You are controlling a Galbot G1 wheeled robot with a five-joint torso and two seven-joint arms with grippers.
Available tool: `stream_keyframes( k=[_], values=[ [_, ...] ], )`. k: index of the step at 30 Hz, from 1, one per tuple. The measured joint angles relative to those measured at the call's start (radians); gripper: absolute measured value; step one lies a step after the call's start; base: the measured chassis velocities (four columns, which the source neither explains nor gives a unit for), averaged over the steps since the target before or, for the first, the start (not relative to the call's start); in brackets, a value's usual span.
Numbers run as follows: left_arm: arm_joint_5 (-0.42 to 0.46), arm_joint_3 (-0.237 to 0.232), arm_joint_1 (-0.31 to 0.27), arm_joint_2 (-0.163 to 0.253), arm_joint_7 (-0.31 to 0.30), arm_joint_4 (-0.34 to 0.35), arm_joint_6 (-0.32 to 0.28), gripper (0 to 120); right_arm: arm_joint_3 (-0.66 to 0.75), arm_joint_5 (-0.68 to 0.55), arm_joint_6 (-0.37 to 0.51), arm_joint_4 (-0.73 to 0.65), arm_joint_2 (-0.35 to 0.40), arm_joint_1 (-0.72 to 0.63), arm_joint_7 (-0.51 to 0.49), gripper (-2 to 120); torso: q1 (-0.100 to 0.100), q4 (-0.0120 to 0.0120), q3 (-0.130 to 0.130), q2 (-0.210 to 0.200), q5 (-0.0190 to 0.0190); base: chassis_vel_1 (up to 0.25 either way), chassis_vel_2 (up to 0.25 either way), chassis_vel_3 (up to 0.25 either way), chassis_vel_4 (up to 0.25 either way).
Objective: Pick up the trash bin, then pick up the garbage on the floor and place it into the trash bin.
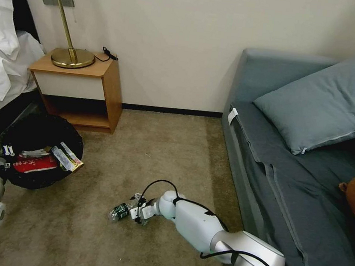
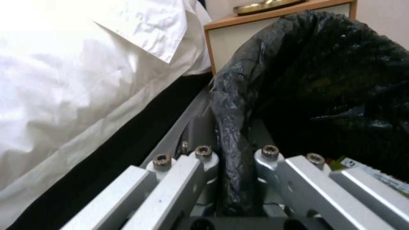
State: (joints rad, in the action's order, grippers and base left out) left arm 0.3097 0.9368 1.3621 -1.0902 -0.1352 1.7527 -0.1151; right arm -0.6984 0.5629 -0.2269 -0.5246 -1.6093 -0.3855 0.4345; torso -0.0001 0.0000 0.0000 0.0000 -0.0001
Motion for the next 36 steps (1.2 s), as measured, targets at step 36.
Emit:
stream_keyframes(
  k=[36],
  values=[
    [0.051, 0.006, 0.094, -0.043, -0.011, 0.175, 0.023, 4, -0.241, -0.259, 0.071, -0.046, 0.001, 0.052, -0.100, 100, 0.000, 0.0002, 0.000, 0.000, 0.0001, 0.000, 0.000, 0.000, 0.000]
  ],
)
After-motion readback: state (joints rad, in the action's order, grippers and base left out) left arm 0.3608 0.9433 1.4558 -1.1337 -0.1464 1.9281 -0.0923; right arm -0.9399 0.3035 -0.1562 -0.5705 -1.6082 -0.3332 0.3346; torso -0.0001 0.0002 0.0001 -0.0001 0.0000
